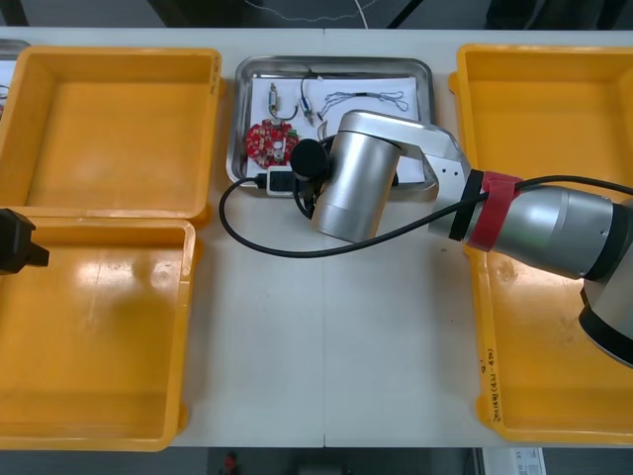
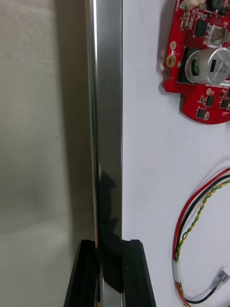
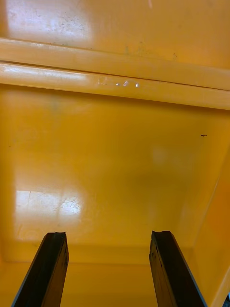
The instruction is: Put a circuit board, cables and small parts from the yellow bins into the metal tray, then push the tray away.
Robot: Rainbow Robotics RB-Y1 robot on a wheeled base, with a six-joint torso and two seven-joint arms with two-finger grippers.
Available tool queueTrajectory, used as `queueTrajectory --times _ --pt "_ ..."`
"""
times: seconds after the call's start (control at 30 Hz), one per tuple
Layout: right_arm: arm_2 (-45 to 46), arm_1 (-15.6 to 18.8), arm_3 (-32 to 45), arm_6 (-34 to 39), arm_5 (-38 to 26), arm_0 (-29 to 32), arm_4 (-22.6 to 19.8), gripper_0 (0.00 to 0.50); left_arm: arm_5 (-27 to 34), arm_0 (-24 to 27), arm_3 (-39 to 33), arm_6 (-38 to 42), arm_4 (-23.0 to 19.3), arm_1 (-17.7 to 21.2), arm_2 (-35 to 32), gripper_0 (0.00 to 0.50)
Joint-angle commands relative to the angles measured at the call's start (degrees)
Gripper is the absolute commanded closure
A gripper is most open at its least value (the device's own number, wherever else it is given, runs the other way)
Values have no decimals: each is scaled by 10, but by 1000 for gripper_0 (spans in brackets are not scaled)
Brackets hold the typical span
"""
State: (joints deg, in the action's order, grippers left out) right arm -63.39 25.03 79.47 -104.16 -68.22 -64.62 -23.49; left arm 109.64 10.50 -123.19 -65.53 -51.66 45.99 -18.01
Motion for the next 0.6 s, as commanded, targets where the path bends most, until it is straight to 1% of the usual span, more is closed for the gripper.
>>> queueTrajectory --times 0.03,0.13,0.33,0.37,0.4,0.6 --pt "-3 -5 -13 -27 14 -34 17 500 4 -10 -16 -29 4 5 -16 0" --pt "-3 -6 -27 -27 26 -39 24 500 4 -10 -16 -29 4 5 -16 0" --pt "-3 -20 -85 -27 84 -54 31 500 4 -10 -16 -29 4 5 -16 0" --pt "-3 -20 -85 -27 84 -54 31 500 4 -10 -16 -29 4 5 -16 0" --pt "-2 -25 -102 -27 98 -58 32 500 4 -10 -16 -29 4 5 -16 0" --pt "1 -32 -140 -29 123 -64 34 500 4 -10 -16 -29 4 5 -16 0"
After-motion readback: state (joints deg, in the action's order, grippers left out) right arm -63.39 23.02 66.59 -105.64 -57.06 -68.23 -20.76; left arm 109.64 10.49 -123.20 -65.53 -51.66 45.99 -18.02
